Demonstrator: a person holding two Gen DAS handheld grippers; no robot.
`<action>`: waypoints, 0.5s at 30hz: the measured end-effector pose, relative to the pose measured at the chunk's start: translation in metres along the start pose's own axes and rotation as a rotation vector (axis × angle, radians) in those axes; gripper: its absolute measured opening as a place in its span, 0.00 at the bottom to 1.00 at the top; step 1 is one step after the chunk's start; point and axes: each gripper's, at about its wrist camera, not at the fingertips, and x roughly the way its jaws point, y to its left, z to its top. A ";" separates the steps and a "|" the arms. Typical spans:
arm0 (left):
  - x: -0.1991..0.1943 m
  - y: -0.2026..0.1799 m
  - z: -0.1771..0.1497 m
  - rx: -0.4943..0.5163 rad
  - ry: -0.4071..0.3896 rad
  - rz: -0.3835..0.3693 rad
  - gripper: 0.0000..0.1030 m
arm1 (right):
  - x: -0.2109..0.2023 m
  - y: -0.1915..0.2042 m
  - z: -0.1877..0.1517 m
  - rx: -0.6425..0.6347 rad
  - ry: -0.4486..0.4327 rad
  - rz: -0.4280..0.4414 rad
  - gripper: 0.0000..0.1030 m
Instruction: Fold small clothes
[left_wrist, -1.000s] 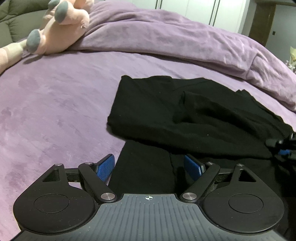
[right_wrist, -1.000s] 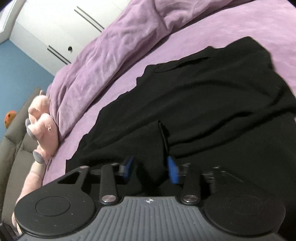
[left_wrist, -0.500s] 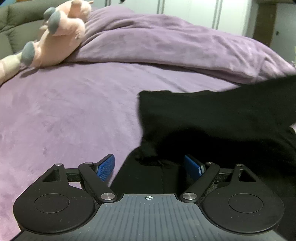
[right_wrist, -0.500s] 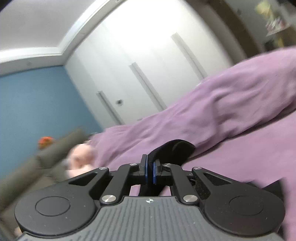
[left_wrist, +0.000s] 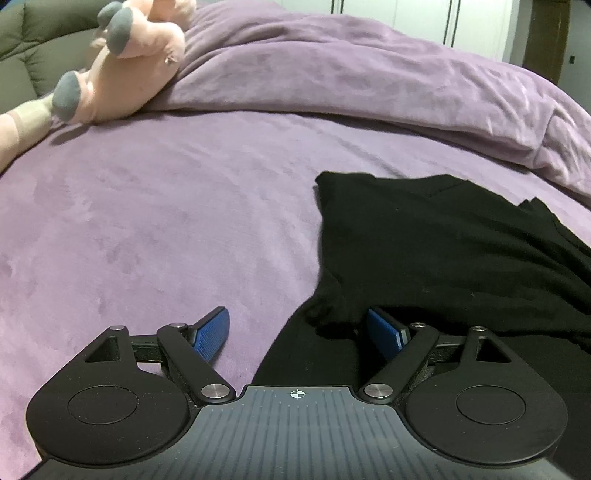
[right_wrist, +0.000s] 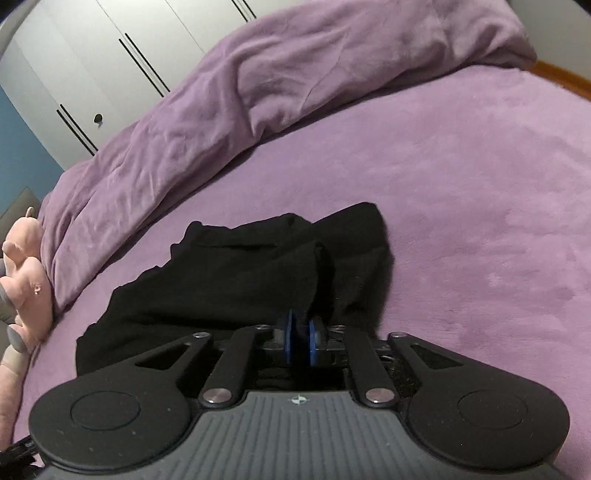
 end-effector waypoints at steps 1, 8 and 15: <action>0.000 0.000 0.001 0.004 -0.005 0.002 0.84 | 0.002 0.002 0.001 -0.007 -0.003 0.011 0.23; 0.006 0.005 0.005 -0.022 -0.003 0.007 0.84 | 0.001 0.007 -0.009 -0.066 0.000 0.022 0.18; 0.003 0.016 0.015 -0.041 -0.034 0.036 0.85 | -0.021 -0.010 0.001 0.131 -0.057 0.173 0.05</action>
